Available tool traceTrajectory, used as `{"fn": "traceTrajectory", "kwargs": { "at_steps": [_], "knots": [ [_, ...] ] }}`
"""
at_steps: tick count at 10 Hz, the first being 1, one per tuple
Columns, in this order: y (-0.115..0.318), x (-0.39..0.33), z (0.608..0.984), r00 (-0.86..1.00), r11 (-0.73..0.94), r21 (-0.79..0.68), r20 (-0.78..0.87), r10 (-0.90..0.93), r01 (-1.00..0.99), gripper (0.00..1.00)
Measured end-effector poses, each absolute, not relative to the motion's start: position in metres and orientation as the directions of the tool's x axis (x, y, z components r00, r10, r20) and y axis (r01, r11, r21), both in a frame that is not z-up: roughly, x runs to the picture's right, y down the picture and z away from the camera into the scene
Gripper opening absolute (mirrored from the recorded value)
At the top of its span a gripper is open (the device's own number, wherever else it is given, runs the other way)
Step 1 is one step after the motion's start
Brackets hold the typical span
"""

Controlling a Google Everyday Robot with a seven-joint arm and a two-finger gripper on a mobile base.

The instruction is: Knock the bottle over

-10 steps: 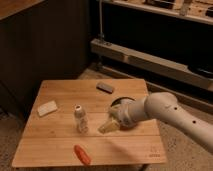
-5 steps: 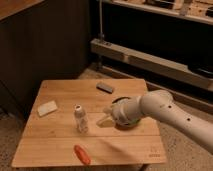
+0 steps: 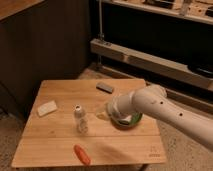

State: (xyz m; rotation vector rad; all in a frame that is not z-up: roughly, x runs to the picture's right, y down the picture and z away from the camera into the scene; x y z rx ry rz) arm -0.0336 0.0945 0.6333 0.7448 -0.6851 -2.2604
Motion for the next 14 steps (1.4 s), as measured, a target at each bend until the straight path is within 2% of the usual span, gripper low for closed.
{"fn": "traceTrajectory", "kwargs": {
  "at_steps": [3, 14],
  "knots": [
    [0.094, -0.059, 0.656, -0.635, -0.656, 0.624, -0.311, -0.708, 0.425, 0.15],
    [0.082, -0.106, 0.677, -0.658, -0.674, 0.601, -0.302, -0.689, 0.43, 0.15]
  ]
}}
